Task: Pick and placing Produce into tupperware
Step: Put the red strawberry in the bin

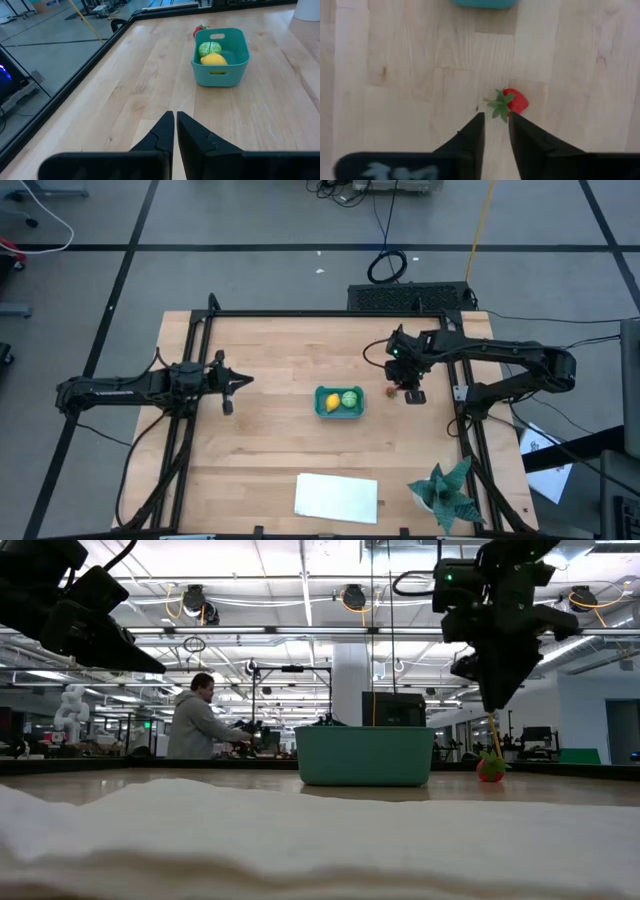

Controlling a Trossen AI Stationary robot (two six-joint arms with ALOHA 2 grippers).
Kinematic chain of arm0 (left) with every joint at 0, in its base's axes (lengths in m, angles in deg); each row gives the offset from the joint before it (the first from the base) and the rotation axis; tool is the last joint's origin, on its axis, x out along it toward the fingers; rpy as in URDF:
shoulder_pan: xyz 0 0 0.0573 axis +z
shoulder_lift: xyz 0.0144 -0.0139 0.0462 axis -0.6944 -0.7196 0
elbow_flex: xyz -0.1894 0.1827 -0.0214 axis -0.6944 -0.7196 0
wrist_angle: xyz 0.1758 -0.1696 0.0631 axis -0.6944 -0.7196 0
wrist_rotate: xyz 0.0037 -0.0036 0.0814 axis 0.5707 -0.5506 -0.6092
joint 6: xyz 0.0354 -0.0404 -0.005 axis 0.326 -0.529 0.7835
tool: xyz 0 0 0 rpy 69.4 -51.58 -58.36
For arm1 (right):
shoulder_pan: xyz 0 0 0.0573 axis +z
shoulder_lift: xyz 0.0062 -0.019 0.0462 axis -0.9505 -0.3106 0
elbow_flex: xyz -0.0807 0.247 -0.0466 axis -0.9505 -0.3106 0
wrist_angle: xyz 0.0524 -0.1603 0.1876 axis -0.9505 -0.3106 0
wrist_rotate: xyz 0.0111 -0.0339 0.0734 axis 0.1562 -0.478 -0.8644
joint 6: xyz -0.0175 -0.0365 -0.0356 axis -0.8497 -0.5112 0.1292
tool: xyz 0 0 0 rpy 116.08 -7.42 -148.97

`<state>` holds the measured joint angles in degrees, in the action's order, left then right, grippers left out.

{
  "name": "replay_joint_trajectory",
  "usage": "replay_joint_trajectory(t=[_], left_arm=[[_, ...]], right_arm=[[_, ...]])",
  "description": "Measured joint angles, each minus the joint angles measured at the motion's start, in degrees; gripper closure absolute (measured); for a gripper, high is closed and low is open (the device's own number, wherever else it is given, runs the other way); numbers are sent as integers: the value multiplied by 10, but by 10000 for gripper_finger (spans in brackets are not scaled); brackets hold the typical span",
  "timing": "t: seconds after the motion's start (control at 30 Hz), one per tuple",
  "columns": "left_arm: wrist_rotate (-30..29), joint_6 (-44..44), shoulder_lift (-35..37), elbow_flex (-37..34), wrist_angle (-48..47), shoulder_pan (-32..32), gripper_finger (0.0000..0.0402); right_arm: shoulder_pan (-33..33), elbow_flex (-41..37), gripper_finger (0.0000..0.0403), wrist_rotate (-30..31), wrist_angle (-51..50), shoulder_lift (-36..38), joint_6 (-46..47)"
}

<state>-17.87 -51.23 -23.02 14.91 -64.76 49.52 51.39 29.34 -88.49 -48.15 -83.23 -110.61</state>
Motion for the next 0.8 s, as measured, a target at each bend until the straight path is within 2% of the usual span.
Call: replay_joint_trajectory(t=[0.57, 0.67, 0.8], left_arm=[[0, 0, 0, 0, 0, 0, 376], [0, 0, 0, 0, 0, 0, 376], [0, 0, 0, 0, 0, 0, 376]], right_arm=[[0, -59, 128, 32, 93, 0, -75], [0, -75, 105, 50, 108, 0, -73], [0, -87, 94, 62, 115, 0, -67]])
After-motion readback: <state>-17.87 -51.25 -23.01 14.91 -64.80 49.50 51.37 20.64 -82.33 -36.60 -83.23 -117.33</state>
